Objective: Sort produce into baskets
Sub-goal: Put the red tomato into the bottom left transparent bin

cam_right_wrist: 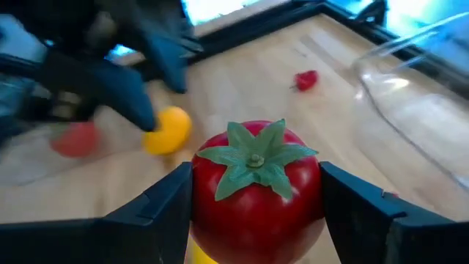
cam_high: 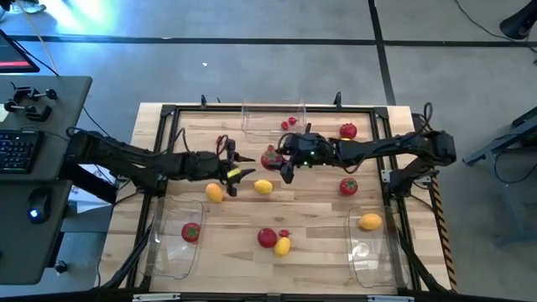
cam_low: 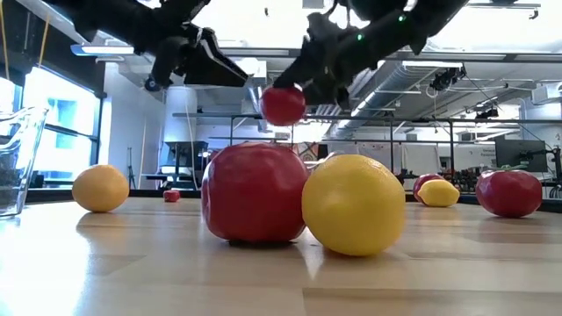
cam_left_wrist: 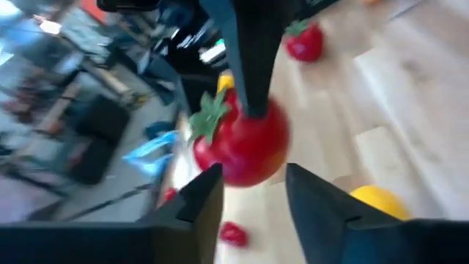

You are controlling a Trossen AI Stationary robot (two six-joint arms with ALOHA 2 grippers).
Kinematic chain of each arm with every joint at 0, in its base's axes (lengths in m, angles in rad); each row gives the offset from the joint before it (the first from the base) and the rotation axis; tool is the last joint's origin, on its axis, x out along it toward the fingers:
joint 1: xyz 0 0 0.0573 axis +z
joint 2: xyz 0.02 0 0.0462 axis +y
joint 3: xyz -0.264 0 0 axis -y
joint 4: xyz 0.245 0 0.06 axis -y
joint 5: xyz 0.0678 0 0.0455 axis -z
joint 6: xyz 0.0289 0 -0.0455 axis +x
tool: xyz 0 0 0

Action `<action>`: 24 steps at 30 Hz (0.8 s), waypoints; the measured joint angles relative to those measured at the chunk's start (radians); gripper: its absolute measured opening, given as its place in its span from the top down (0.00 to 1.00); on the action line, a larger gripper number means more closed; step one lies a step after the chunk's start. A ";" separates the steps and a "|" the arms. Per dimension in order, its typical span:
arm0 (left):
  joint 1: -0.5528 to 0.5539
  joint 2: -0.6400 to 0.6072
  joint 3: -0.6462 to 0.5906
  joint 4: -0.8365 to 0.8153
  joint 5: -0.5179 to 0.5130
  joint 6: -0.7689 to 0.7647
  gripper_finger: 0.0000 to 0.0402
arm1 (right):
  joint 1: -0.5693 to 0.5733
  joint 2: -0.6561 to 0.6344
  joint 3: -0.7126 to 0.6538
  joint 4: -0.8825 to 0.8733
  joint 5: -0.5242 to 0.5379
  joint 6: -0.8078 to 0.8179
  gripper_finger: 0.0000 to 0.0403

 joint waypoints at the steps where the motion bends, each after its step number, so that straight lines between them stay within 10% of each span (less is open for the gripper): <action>1: -0.016 0.002 0.000 0.010 -0.047 0.018 0.62 | -0.001 -0.012 0.000 0.001 -0.011 0.021 0.41; 15: -0.158 0.029 0.000 0.154 -0.365 0.218 0.38 | -0.014 -0.073 0.000 0.136 -0.195 0.254 0.41; 24: -0.192 0.040 0.000 0.290 -0.338 0.243 0.37 | -0.011 -0.074 0.001 0.164 -0.211 0.287 0.41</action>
